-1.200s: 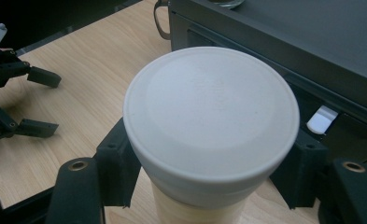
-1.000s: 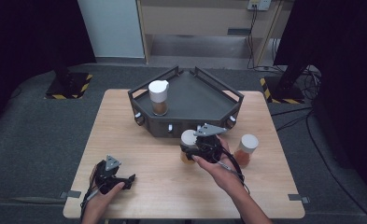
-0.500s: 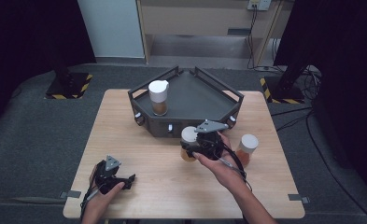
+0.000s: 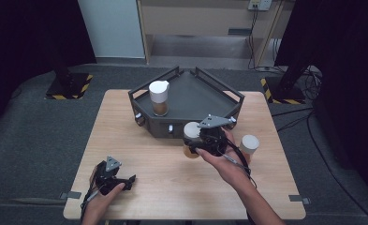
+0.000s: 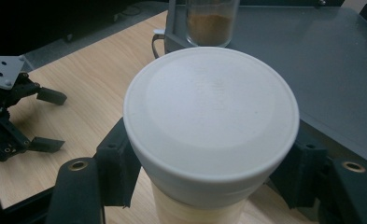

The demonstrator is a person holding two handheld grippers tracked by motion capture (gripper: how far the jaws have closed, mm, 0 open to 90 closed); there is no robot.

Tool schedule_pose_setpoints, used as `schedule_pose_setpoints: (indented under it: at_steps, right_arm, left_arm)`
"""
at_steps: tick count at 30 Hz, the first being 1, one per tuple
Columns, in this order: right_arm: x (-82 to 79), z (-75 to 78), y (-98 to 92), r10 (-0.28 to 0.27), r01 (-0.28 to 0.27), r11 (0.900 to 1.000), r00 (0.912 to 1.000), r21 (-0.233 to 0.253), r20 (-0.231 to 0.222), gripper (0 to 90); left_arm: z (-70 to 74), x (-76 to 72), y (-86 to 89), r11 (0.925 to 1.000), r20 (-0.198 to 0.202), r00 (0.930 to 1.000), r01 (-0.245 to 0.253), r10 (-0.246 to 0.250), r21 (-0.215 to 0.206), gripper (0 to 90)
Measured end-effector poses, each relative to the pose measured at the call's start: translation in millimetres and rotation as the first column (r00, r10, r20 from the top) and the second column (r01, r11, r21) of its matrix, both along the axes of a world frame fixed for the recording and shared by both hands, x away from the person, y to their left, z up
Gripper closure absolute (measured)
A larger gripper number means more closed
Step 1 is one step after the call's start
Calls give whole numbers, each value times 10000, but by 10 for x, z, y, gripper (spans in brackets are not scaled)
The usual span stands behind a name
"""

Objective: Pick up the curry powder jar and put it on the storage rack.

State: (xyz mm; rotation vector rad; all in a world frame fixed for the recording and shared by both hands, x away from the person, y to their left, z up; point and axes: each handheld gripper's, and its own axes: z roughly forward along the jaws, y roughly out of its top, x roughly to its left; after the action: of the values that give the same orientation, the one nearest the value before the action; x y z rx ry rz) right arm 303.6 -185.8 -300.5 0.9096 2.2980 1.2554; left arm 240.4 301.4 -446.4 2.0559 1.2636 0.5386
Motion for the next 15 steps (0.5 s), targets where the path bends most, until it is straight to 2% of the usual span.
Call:
schedule_pose_setpoints:
  at_steps: [15]
  right_arm:
    - [31, 166, 8, 36, -34, 9999, 9999, -114, 166, 341]
  left_arm:
    - [0, 0, 0, 10000, 0, 10000, 0, 0, 1, 0]
